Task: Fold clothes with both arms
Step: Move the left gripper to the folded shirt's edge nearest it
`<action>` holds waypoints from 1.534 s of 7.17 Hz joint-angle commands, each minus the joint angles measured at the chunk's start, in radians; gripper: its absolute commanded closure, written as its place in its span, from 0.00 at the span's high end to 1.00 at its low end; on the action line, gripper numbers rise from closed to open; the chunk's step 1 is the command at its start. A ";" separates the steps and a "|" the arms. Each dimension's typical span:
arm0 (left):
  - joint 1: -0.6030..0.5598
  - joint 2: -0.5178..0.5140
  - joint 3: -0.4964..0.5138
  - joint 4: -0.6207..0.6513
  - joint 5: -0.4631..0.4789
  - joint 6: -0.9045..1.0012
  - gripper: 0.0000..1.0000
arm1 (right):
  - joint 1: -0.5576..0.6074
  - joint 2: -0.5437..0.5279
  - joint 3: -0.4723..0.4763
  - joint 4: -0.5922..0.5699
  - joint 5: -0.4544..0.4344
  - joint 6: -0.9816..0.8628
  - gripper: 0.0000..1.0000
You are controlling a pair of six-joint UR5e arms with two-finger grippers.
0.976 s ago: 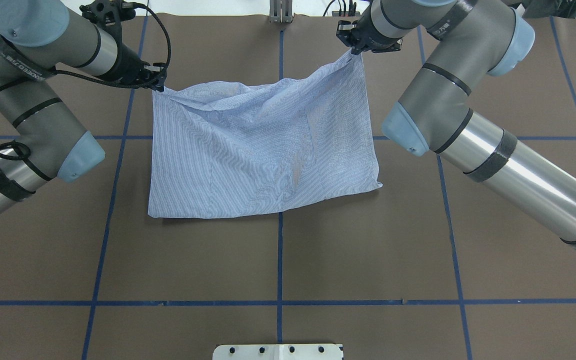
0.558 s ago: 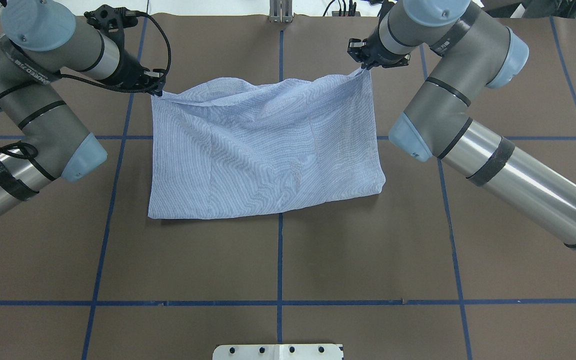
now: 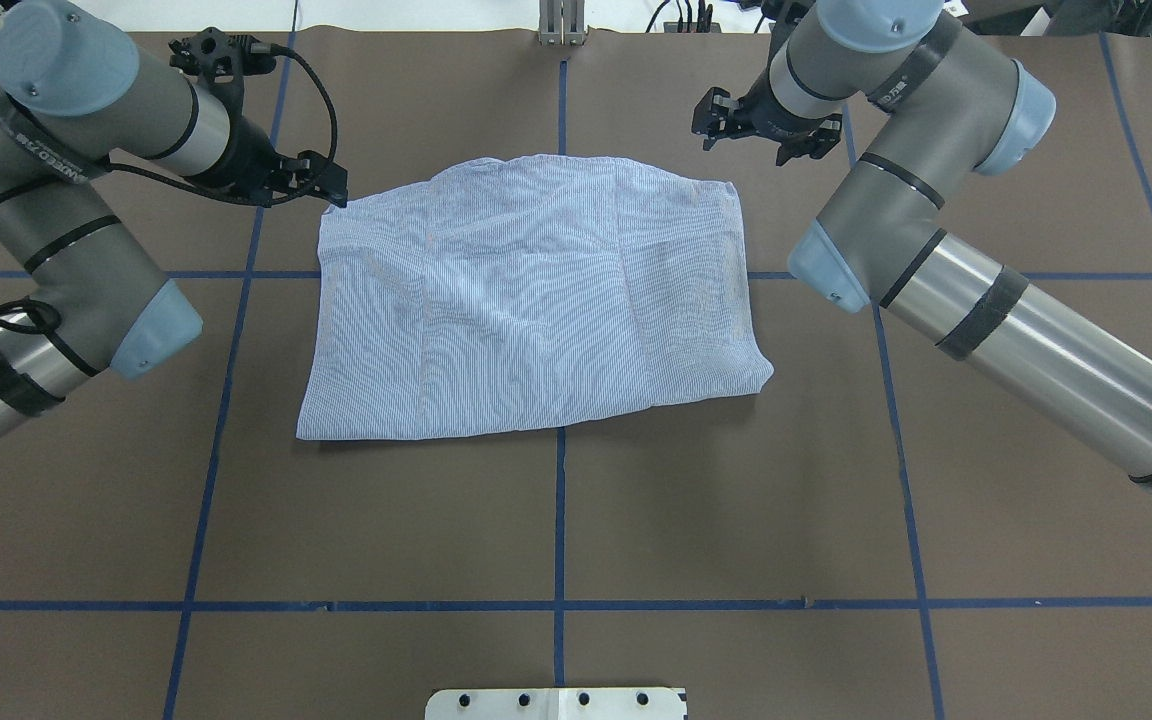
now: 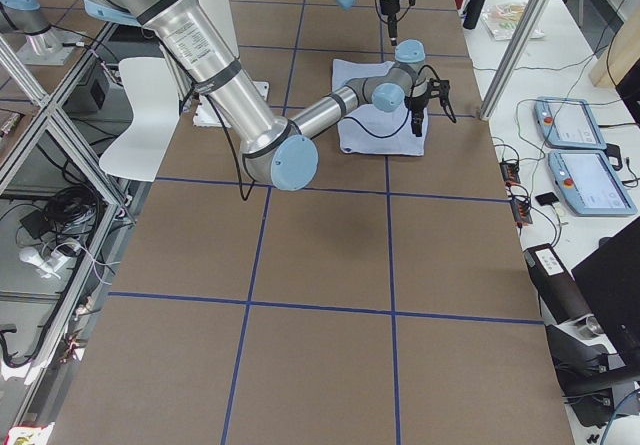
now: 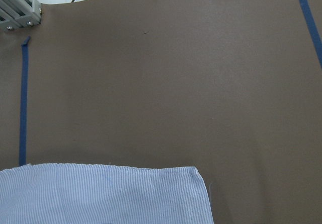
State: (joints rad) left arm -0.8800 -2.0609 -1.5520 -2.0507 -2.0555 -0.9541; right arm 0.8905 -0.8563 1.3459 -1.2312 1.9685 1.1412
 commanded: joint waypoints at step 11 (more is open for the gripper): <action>0.334 0.269 -0.203 -0.048 0.149 -0.186 0.85 | 0.027 -0.030 0.048 -0.039 0.033 -0.077 1.00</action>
State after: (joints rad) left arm -0.5554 -1.8060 -1.7533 -2.0993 -1.9077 -1.1400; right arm 0.9171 -0.8837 1.3870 -1.2704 2.0019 1.0640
